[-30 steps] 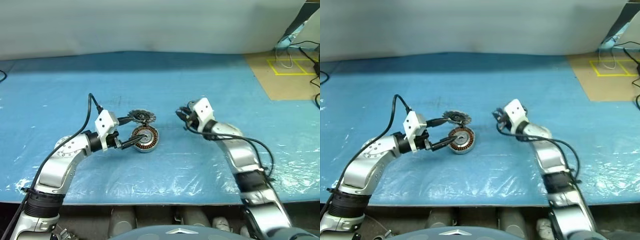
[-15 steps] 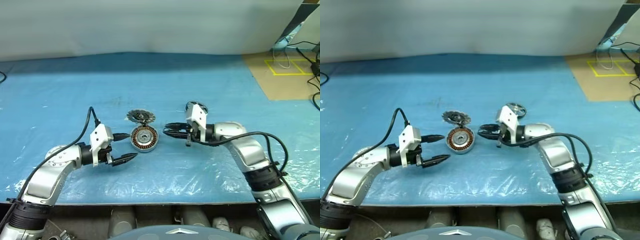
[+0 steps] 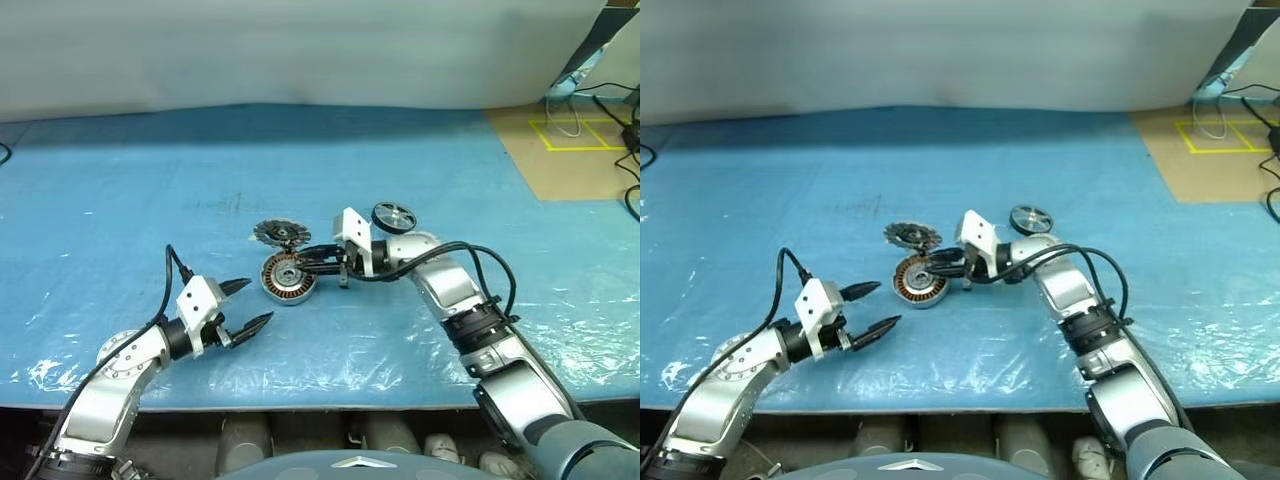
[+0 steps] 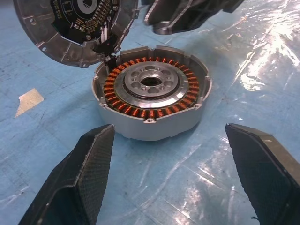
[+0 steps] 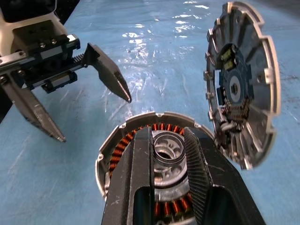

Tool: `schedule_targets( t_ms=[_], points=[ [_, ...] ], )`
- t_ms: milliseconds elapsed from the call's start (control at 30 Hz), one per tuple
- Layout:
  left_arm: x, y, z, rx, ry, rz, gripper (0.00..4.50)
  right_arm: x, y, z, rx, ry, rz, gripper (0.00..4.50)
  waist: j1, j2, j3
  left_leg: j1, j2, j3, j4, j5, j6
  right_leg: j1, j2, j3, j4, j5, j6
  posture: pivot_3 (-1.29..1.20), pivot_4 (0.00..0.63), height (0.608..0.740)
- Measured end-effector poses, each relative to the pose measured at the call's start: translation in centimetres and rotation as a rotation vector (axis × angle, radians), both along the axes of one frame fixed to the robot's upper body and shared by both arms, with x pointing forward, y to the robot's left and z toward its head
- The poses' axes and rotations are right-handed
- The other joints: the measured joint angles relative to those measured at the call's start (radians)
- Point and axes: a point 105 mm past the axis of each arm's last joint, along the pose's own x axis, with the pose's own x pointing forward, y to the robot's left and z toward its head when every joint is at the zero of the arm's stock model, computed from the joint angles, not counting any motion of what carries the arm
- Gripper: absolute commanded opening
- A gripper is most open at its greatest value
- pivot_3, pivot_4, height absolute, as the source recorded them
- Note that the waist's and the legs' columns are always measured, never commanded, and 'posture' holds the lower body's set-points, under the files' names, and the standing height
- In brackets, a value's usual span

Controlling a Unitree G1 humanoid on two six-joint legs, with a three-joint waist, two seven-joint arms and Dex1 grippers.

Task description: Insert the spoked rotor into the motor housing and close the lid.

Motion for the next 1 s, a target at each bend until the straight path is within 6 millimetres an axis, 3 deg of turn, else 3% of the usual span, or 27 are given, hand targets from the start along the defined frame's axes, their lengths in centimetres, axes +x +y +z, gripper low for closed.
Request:
schedule_targets(
  t_ms=[500, 1000],
  points=[
    [-0.3, -1.7, 2.4, -0.024, -0.020, -0.012, 3.98, -0.3, 1.1, -2.4, -0.040, 0.041, 0.029, 0.55, -0.001, 0.000, 0.000, 0.000, 0.000, 0.000, 0.001, 0.000, 0.000, 0.000, 0.000, 0.000, 0.000, 0.000, 0.000, 0.00, 0.150, 0.740],
    [-0.5, 0.0, 1.3, -0.010, -0.020, 0.058, 3.98, -0.1, 1.7, -2.9, -0.039, 0.018, 0.035, 0.55, -0.004, 0.000, 0.000, 0.000, 0.000, 0.000, 0.001, 0.000, 0.001, 0.000, 0.000, 0.000, 0.001, 0.000, 0.000, 0.00, 0.150, 0.740]
  ],
)
